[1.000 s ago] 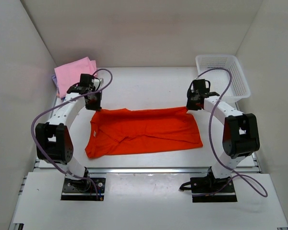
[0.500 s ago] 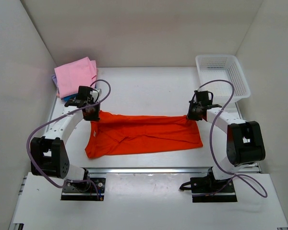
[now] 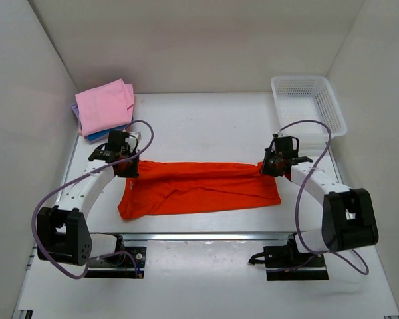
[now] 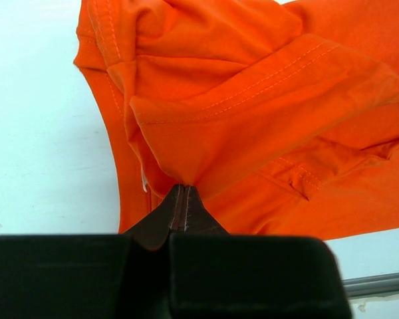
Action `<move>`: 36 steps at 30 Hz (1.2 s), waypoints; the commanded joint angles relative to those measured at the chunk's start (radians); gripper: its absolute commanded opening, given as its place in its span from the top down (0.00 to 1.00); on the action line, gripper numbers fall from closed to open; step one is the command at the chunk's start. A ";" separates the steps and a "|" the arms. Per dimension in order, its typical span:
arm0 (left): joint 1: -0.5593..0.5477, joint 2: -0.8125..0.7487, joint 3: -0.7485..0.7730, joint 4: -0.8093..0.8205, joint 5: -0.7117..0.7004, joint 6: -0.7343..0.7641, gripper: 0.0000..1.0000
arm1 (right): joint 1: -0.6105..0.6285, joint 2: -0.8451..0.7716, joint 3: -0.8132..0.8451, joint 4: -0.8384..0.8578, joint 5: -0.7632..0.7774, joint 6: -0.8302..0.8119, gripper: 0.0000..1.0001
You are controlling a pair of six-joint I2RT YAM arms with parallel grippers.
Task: Fold and stack the t-shirts
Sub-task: Fold the other side of the tshirt into a rectangle
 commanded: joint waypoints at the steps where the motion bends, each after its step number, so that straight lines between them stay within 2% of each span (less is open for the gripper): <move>1: -0.014 -0.065 -0.029 -0.014 -0.017 -0.029 1.00 | 0.023 -0.086 -0.032 -0.079 0.036 0.055 0.89; 3: -0.015 -0.080 -0.046 -0.035 -0.028 -0.038 0.99 | 0.020 -0.133 -0.032 -0.114 0.020 0.063 0.87; 4: -0.015 -0.096 -0.057 -0.049 -0.023 -0.045 0.96 | 0.023 -0.147 -0.037 -0.129 0.017 0.071 0.83; 6: -0.009 -0.122 -0.071 -0.045 -0.031 -0.046 0.75 | -0.010 -0.201 -0.047 -0.127 0.000 0.068 0.76; 8: -0.004 -0.160 -0.084 -0.043 -0.030 -0.055 0.69 | -0.050 -0.209 -0.026 -0.111 -0.024 0.042 0.71; 14: 0.000 -0.202 -0.035 -0.032 -0.053 -0.084 0.66 | -0.089 -0.083 0.097 -0.114 -0.052 -0.047 0.69; 17: -0.023 -0.186 -0.032 -0.006 -0.037 -0.091 0.65 | -0.095 0.009 0.141 -0.108 -0.067 -0.075 0.66; 26: -0.086 -0.105 -0.094 0.081 0.003 -0.146 0.66 | -0.115 0.233 0.258 -0.131 -0.046 -0.100 0.66; 27: -0.095 -0.091 -0.098 0.084 0.004 -0.150 0.67 | -0.122 0.245 0.273 -0.142 -0.049 -0.101 0.72; 29: -0.107 -0.065 -0.103 0.098 0.015 -0.147 0.68 | -0.124 0.303 0.308 -0.154 -0.076 -0.107 0.98; 36: -0.144 -0.031 -0.103 0.127 0.036 -0.172 0.71 | -0.147 0.339 0.408 -0.140 -0.061 -0.104 1.00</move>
